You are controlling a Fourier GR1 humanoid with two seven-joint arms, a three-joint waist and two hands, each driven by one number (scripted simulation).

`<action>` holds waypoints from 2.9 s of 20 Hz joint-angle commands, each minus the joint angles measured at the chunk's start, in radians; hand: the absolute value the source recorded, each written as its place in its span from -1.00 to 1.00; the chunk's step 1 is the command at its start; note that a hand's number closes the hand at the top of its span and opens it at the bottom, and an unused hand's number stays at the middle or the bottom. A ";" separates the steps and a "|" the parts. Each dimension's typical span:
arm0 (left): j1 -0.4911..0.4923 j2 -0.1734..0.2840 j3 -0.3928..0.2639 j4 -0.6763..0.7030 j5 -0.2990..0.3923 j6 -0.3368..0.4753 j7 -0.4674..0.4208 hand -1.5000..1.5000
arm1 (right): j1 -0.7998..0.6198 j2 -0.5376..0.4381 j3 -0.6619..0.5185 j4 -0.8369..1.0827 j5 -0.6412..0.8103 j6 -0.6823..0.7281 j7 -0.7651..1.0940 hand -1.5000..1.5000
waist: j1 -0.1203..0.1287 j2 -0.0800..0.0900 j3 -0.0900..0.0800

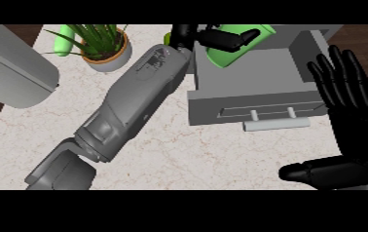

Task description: Pick up the cup, place it into the drawer and close the drawer

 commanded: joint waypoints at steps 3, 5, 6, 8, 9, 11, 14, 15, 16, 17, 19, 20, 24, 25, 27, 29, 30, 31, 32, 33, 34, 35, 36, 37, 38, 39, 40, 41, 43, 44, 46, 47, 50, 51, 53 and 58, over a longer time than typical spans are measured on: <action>-0.017 0.000 -0.076 0.093 0.046 -0.033 -0.040 1.00 | -0.036 -0.017 -0.022 0.055 -0.012 0.019 -0.025 -1.00 | -0.019 0.009 0.001; -0.021 0.000 -0.142 0.068 0.063 0.017 0.007 1.00 | -0.013 -0.005 0.016 0.006 -0.025 0.028 0.008 -1.00 | -0.029 0.005 0.001; -0.050 0.000 -0.131 0.119 0.030 -0.006 0.013 1.00 | -0.032 -0.045 -0.051 0.036 -0.057 0.045 -0.007 -1.00 | -0.008 0.004 0.001; -0.035 0.000 -0.200 0.095 0.041 0.071 0.027 1.00 | -0.027 -0.008 0.004 0.019 -0.032 0.025 0.009 -1.00 | -0.038 0.007 0.001; -0.045 0.000 -0.205 0.124 0.031 0.041 0.031 -1.00 | -0.006 -0.005 0.000 0.011 -0.030 0.031 -0.017 -1.00 | -0.037 0.009 0.001; -0.054 0.000 -0.234 0.078 0.061 0.078 0.063 -1.00 | -0.035 0.006 0.013 0.019 -0.028 0.017 -0.002 -1.00 | -0.049 0.010 0.001; -0.060 0.000 -0.227 0.083 0.092 0.093 0.050 -1.00 | -0.047 -0.002 -0.002 0.043 -0.031 0.026 -0.025 -1.00 | -0.039 0.011 0.001; -0.030 0.000 -0.226 0.064 0.112 0.094 0.011 -1.00 | -0.080 0.007 0.004 0.026 -0.046 0.015 -0.006 -1.00 | -0.054 0.015 0.000; -0.067 0.000 -0.211 0.058 0.130 0.073 0.039 -1.00 | -0.053 -0.008 0.001 0.022 -0.061 0.037 0.004 -1.00 | -0.037 0.009 0.000; -0.070 0.000 -0.215 0.048 0.149 0.059 0.046 -1.00 | -0.057 0.015 0.014 0.036 -0.059 0.028 -0.011 -1.00 | -0.042 0.011 0.001; -0.055 0.000 -0.204 0.039 0.173 0.057 -0.013 -1.00 | -0.058 0.018 0.016 0.011 -0.060 0.007 0.025 -1.00 | -0.036 0.010 0.000; 0.007 0.000 -0.194 0.011 0.192 0.031 -0.076 -1.00 | -0.023 0.024 0.015 -0.001 -0.067 0.015 0.010 -1.00 | -0.020 0.005 0.000; -0.026 0.000 -0.162 -0.037 0.244 0.042 -0.108 -1.00 | 0.024 0.001 -0.011 -0.032 -0.148 0.064 0.024 -1.00 | 0.003 -0.005 0.000; 0.005 0.000 -0.173 -0.096 0.263 0.061 -0.131 -1.00 | 0.035 0.019 0.000 -0.041 -0.149 0.053 0.026 -1.00 | 0.011 -0.009 0.000; 0.005 0.000 -0.151 -0.116 0.280 0.028 -0.100 -1.00 | 0.013 -0.026 -0.036 -0.075 -0.189 0.062 0.078 -1.00 | 0.036 -0.015 -0.001; 0.013 0.000 -0.120 -0.081 0.269 -0.022 -0.116 -1.00 | 0.007 -0.018 -0.028 -0.049 -0.164 0.067 0.042 1.00 | 0.048 -0.012 -0.001; 0.001 0.000 -0.109 -0.113 0.267 0.019 -0.065 -1.00 | -0.026 -0.041 -0.036 -0.023 -0.158 0.076 0.051 1.00 | 0.061 -0.016 -0.001; 0.017 0.004 -0.089 -0.127 0.259 0.020 -0.065 -1.00 | 0.066 -0.036 -0.020 -0.055 -0.145 0.106 0.027 1.00 | 0.064 -0.018 -0.001; 0.074 0.053 -0.088 -0.167 0.261 -0.011 -0.085 -1.00 | 0.043 -0.075 -0.053 -0.096 -0.180 0.114 0.061 1.00 | 0.072 -0.021 -0.001; 0.052 0.069 -0.072 -0.180 0.272 -0.006 -0.066 -1.00 | 0.022 -0.084 0.005 -0.058 -0.115 0.132 0.067 1.00 | 0.081 -0.021 -0.002; 0.087 0.086 -0.067 -0.211 0.270 -0.001 -0.083 -1.00 | 0.055 -0.096 0.007 -0.093 -0.080 0.140 0.056 1.00 | 0.082 -0.023 -0.002; 0.148 0.071 -0.071 -0.220 0.265 0.007 -0.110 -1.00 | 0.037 -0.136 -0.030 -0.082 -0.113 0.170 0.063 1.00 | 0.082 -0.022 -0.002; 0.129 0.103 -0.063 -0.272 0.277 0.017 -0.054 -1.00 | 0.034 -0.151 -0.021 -0.090 -0.073 0.184 0.042 1.00 | 0.093 -0.026 -0.002; 0.169 0.129 -0.053 -0.299 0.280 0.017 -0.068 -1.00 | 0.116 -0.126 0.022 -0.107 -0.004 0.193 0.008 1.00 | 0.093 -0.027 -0.002; 0.199 0.171 -0.040 -0.351 0.295 0.023 -0.039 -1.00 | 0.093 -0.148 -0.001 -0.104 -0.018 0.195 0.021 1.00 | 0.108 -0.032 -0.002; 0.219 0.207 -0.044 -0.369 0.288 0.004 -0.007 -1.00 | 0.060 -0.177 -0.018 -0.159 -0.062 0.183 0.105 1.00 | 0.097 -0.029 -0.002; 0.266 0.217 -0.045 -0.419 0.295 -0.004 0.012 -1.00 | 0.050 -0.151 -0.001 -0.050 0.013 0.190 0.016 1.00 | 0.106 -0.025 -0.001; 0.330 0.203 -0.063 -0.466 0.277 0.025 -0.020 -1.00 | 0.131 -0.173 -0.014 -0.073 0.003 0.236 -0.007 1.00 | 0.099 -0.027 -0.001; 0.388 0.238 -0.064 -0.550 0.273 0.057 0.002 -1.00 | 0.163 -0.197 0.001 -0.134 0.035 0.253 0.007 1.00 | 0.097 -0.030 -0.001; 0.430 0.272 -0.065 -0.589 0.267 0.040 0.001 -1.00 | 0.098 -0.173 0.050 -0.106 0.104 0.213 0.034 1.00 | 0.107 -0.027 -0.002; 0.497 0.351 -0.050 -0.709 0.281 0.035 0.062 -1.00 | 0.083 -0.185 0.027 -0.069 0.094 0.213 0.053 1.00 | 0.108 -0.026 -0.001; 0.561 0.352 -0.051 -0.744 0.288 0.023 0.058 -1.00 | 0.068 -0.176 0.039 -0.040 0.118 0.210 0.036 1.00 | 0.107 -0.024 -0.001; 0.648 0.429 -0.002 -0.832 0.305 -0.025 0.078 -1.00 | 0.074 -0.141 0.088 -0.024 0.221 0.170 0.033 1.00 | 0.098 -0.021 -0.001; 0.720 0.434 -0.026 -0.912 0.295 -0.004 0.073 -1.00 | 0.044 -0.162 0.060 0.052 0.235 0.182 -0.018 1.00 | 0.109 -0.022 -0.001; 0.790 0.481 0.008 -0.934 0.304 -0.078 0.048 -1.00 | 0.028 -0.164 0.086 0.086 0.303 0.175 -0.051 1.00 | 0.102 -0.019 -0.001; 0.860 0.501 0.035 -0.998 0.331 -0.095 0.059 -1.00 | 0.025 -0.296 0.156 0.110 0.537 0.210 -0.188 1.00 | 0.108 -0.020 -0.001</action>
